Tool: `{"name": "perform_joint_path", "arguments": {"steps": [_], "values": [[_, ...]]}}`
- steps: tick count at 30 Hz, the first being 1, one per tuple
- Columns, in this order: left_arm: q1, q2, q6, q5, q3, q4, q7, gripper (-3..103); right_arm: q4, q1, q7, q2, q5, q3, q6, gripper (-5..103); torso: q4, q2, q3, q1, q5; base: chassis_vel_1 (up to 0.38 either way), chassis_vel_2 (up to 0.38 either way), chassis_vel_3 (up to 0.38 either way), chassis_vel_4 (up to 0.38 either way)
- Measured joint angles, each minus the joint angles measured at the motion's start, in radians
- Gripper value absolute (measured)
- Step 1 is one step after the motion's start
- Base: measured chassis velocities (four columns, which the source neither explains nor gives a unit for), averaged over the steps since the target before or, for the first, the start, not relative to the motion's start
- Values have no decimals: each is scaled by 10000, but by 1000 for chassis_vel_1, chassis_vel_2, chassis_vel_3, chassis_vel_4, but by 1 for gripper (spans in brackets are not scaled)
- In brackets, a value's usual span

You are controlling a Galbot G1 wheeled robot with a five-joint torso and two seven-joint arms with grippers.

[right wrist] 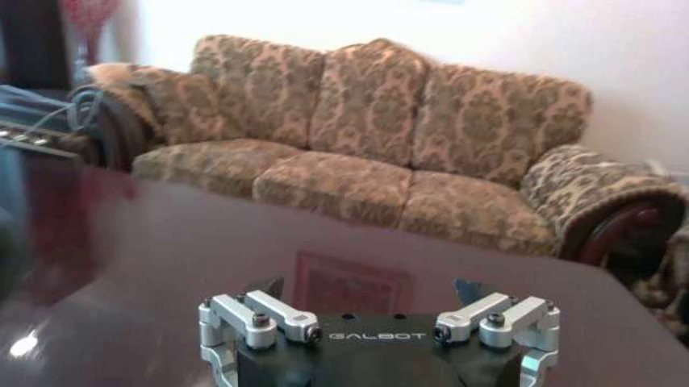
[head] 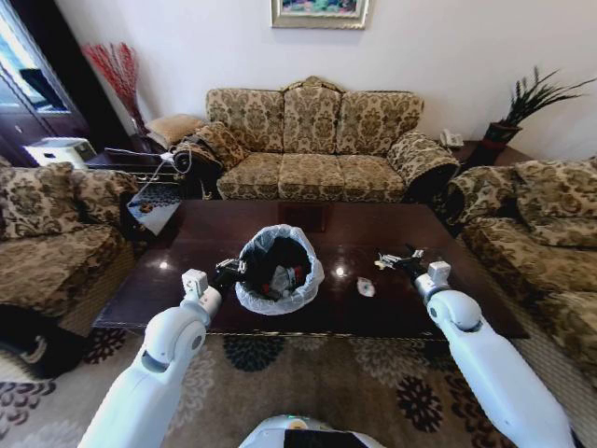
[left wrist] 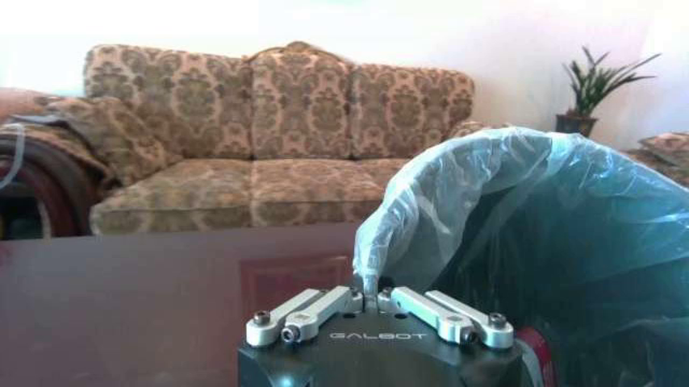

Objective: Move to the front of the table and place the trash on the table into the trash bin.

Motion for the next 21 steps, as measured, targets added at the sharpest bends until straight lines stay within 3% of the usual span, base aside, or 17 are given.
{"name": "perform_joint_path", "arguments": {"steps": [8,13,15,21], "values": [[132,-164,-11,127,54,-180,37,1,-212,-694,-1099,615,-828,-1096,574,100,-9,0,0,-1,12,-177,-185,158,163],[324,-209,-25,259,-12,-332,42,1,-629,-567,-1126,1271,-1142,-1807,527,100,2,0,0,-1,-19,32,30,-21,-10],[403,-226,-49,334,-58,-383,41,1,-956,-334,-1066,1584,-1296,-2117,497,100,17,0,0,-1,3,87,86,-21,-13],[522,-329,-95,445,-66,-504,95,1,-1672,75,-596,2134,-1528,-2284,518,100,-1,-1,1,0,9,20,26,3,-1]]}}
